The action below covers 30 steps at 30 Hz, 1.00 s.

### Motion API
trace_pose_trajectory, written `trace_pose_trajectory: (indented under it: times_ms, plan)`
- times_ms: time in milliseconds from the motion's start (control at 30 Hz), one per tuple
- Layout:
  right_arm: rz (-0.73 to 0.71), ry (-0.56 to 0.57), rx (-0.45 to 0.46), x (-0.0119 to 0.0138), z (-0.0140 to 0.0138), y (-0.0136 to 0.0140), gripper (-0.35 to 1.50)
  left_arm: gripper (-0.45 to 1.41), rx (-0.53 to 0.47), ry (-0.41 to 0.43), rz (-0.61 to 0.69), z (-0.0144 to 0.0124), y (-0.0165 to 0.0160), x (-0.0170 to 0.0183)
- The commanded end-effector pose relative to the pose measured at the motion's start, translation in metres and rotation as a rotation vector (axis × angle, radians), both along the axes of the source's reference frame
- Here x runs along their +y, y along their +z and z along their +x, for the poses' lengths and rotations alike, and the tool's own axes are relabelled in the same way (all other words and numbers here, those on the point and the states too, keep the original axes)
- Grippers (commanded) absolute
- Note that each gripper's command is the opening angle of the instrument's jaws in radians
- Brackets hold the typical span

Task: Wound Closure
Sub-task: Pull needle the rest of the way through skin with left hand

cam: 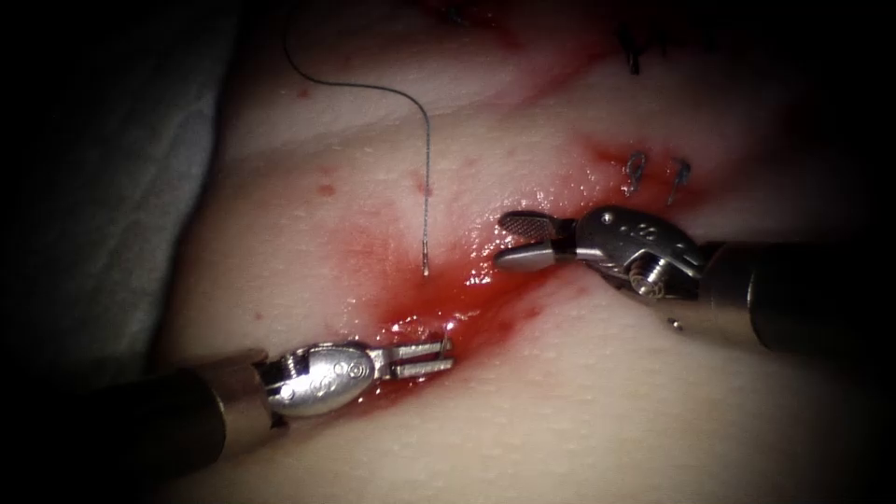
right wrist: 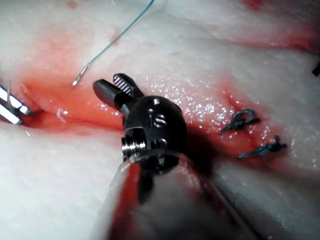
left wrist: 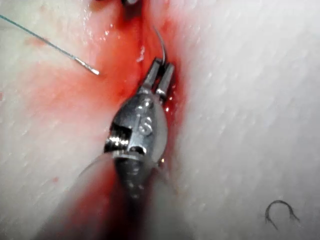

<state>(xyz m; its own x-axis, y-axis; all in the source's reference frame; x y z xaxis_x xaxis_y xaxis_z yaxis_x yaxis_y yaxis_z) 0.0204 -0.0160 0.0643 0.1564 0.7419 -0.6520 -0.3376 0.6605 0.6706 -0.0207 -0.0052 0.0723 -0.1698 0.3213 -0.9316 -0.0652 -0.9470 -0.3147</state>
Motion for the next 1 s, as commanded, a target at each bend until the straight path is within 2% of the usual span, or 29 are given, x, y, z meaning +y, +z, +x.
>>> trace_pose_trajectory:
  times_ms: [33,133,267,333,500,733,833,1000]
  plan:
    - [-0.013,-0.016,0.006,0.0,0.0006,0.0004,-0.06,-0.45,-0.017,-0.002,0.024,-0.0006,0.0002,-0.0005]
    - [-0.065,-0.062,0.021,0.0002,0.0007,0.0003,0.56,-0.45,-0.059,-0.015,0.112,-0.0008,-0.001,-0.0009]
    - [-0.078,-0.085,0.038,0.0002,0.0008,0.0002,0.64,-0.45,-0.099,-0.029,0.209,-0.0011,-0.0026,-0.0015]
    - [-0.074,-0.099,0.049,0.0002,0.001,0.0001,0.78,-0.45,-0.111,-0.029,0.248,-0.0012,-0.0034,-0.0017]
    - [-0.075,-0.125,0.068,0.0001,0.0011,-0.0001,0.78,-0.45,-0.133,-0.031,0.338,-0.0012,-0.0052,-0.0023]
    - [-0.069,-0.168,0.101,-0.0006,0.0012,-0.0005,0.46,-0.45,-0.148,-0.017,0.389,-0.0009,-0.0072,-0.0026]
    - [-0.035,-0.181,0.118,-0.0009,0.0013,-0.0007,0.42,-0.45,-0.154,-0.01,0.399,-0.0008,-0.0083,-0.0023]
    - [0.018,-0.163,0.117,-0.0013,0.0014,-0.0009,0.42,-0.45,-0.129,-0.023,0.223,-0.0004,-0.0108,-0.0009]
